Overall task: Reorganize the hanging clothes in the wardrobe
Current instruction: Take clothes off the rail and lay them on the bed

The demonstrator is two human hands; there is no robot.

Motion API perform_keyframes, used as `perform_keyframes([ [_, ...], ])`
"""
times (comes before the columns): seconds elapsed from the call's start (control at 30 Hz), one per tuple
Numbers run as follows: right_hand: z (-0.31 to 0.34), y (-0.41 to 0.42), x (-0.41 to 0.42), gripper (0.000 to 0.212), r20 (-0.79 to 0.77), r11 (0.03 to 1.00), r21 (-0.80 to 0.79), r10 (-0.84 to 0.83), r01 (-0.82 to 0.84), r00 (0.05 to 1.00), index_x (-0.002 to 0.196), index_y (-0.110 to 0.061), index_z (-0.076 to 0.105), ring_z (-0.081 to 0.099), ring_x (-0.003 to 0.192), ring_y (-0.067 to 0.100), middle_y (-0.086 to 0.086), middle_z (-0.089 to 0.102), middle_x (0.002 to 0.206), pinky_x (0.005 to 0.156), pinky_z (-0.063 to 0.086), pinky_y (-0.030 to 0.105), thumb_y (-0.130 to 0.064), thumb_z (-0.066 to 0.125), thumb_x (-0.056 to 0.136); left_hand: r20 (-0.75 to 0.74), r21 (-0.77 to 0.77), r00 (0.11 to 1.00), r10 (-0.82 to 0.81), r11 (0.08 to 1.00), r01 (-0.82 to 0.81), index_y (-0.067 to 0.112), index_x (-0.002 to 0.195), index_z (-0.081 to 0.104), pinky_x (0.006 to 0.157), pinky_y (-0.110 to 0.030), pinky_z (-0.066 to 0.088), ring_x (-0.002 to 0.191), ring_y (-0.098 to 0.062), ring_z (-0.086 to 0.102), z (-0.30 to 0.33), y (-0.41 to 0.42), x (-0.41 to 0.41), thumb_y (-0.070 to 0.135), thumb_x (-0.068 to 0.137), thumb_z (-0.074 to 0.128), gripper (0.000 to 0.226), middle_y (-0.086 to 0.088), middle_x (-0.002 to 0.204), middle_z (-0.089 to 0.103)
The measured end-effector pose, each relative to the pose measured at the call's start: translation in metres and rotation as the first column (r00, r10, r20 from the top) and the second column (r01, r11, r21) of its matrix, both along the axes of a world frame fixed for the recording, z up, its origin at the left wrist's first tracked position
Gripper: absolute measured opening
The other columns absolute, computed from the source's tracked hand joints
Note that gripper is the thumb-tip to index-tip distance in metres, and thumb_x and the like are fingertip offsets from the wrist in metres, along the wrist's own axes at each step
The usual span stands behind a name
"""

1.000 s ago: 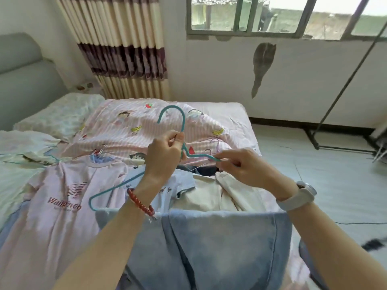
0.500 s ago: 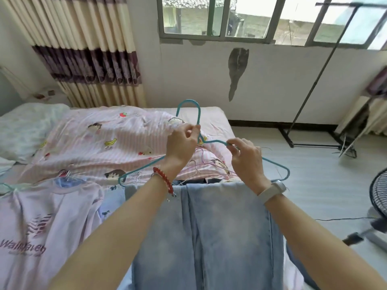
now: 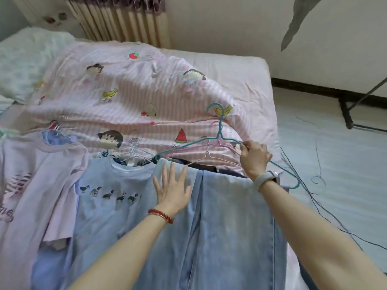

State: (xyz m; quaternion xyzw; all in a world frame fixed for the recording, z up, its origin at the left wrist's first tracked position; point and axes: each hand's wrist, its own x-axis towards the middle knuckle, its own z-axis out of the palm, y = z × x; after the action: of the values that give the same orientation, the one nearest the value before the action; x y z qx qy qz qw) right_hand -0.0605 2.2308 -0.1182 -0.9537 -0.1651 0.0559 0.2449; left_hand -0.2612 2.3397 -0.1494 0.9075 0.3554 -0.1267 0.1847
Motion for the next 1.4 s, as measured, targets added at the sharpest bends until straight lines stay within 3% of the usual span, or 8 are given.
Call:
perform_keyframes([
  [0.23,-0.044,0.002,0.0,0.054,-0.159,0.957,-0.123,0.241,-0.261,0.957,0.139,-0.023,0.034,0.013,0.14,0.02,0.001,0.023,0.151,0.113,0.007,0.053,-0.013,0.044,0.087,-0.122,-0.031,0.992,0.038,0.999,-0.042,0.033,0.147,0.006,0.111,-0.056,-0.004,0.142,-0.027,-0.012,-0.037,0.011,-0.008,0.041,0.095,0.033,0.059,-0.007,0.156,-0.008],
  [0.43,-0.032,0.031,-0.061,0.048,-0.107,0.874,-0.081,0.47,-0.479,0.876,0.139,-0.014,0.033,0.018,0.139,0.024,0.005,0.027,0.15,0.113,0.014,0.047,-0.015,0.041,0.091,0.005,0.157,0.995,0.104,0.982,-0.104,0.028,0.147,0.014,0.113,-0.05,0.002,0.143,-0.02,-0.001,-0.001,0.039,-0.039,0.035,0.096,0.033,0.054,-0.002,0.156,0.005],
  [0.6,0.006,0.076,-0.149,0.044,-0.004,0.678,-0.078,0.733,-0.73,0.681,0.138,-0.017,0.035,0.018,0.14,0.021,0.003,0.029,0.149,0.112,0.015,0.044,-0.02,0.037,0.094,0.194,0.356,0.946,0.261,0.88,-0.316,0.018,0.135,0.045,0.11,-0.053,0.01,0.137,-0.023,0.028,0.051,0.052,-0.132,0.025,0.09,0.05,0.046,-0.009,0.145,0.038],
  [0.7,0.033,0.096,-0.221,0.04,0.056,0.517,-0.068,0.856,-0.853,0.514,0.132,-0.015,0.041,0.021,0.137,0.022,0.006,0.033,0.145,0.111,0.016,0.044,-0.017,0.036,0.092,0.31,0.44,0.883,0.352,0.771,-0.461,0.011,0.117,0.062,0.102,-0.059,0.027,0.121,-0.03,0.05,0.08,0.04,-0.214,0.014,0.078,0.066,0.039,-0.013,0.128,0.056],
  [0.8,0.058,0.107,-0.304,0.036,0.131,0.326,-0.003,0.938,-0.946,0.322,0.124,-0.011,0.052,0.036,0.13,0.024,0.008,0.047,0.135,0.106,0.025,0.041,-0.014,0.043,0.09,0.375,0.493,0.792,0.482,0.62,-0.611,0.008,0.107,0.066,0.09,-0.06,0.04,0.105,-0.031,0.061,0.107,0.017,-0.306,0.012,0.075,0.063,0.032,-0.015,0.113,0.064],
  [1.03,0.106,0.083,-0.532,0.038,0.216,-0.239,0.022,0.949,-0.971,-0.229,0.127,-0.014,0.051,0.042,0.125,0.021,0.004,0.051,0.132,0.105,0.027,0.033,-0.016,0.044,0.089,0.485,0.526,0.475,0.734,0.189,-0.829,0.008,0.104,0.066,0.088,-0.051,0.04,0.098,-0.027,0.063,0.147,-0.108,-0.528,0.012,0.079,0.06,0.026,-0.01,0.106,0.065],
  [1.2,0.126,0.021,-0.69,0.038,0.263,-0.561,0.014,0.801,-0.828,-0.538,0.128,-0.018,0.049,0.04,0.125,0.018,0.0,0.049,0.132,0.104,0.024,0.029,-0.02,0.04,0.092,0.525,0.585,0.267,0.808,-0.114,-0.803,0.007,0.096,0.069,0.085,-0.05,0.044,0.089,-0.025,0.066,0.172,-0.225,-0.655,0.02,0.079,0.042,0.034,-0.009,0.096,0.068],
  [1.4,0.145,-0.074,-0.839,0.04,0.258,-0.822,0.057,0.56,-0.567,-0.787,0.134,-0.021,0.042,0.031,0.131,0.014,-0.003,0.042,0.138,0.105,0.02,0.026,-0.021,0.037,0.094,0.566,0.64,0.011,0.824,-0.431,-0.636,0.007,0.096,0.068,0.089,-0.052,0.042,0.094,-0.027,0.064,0.207,-0.361,-0.746,0.005,0.071,0.07,0.025,-0.01,0.1,0.067],
])
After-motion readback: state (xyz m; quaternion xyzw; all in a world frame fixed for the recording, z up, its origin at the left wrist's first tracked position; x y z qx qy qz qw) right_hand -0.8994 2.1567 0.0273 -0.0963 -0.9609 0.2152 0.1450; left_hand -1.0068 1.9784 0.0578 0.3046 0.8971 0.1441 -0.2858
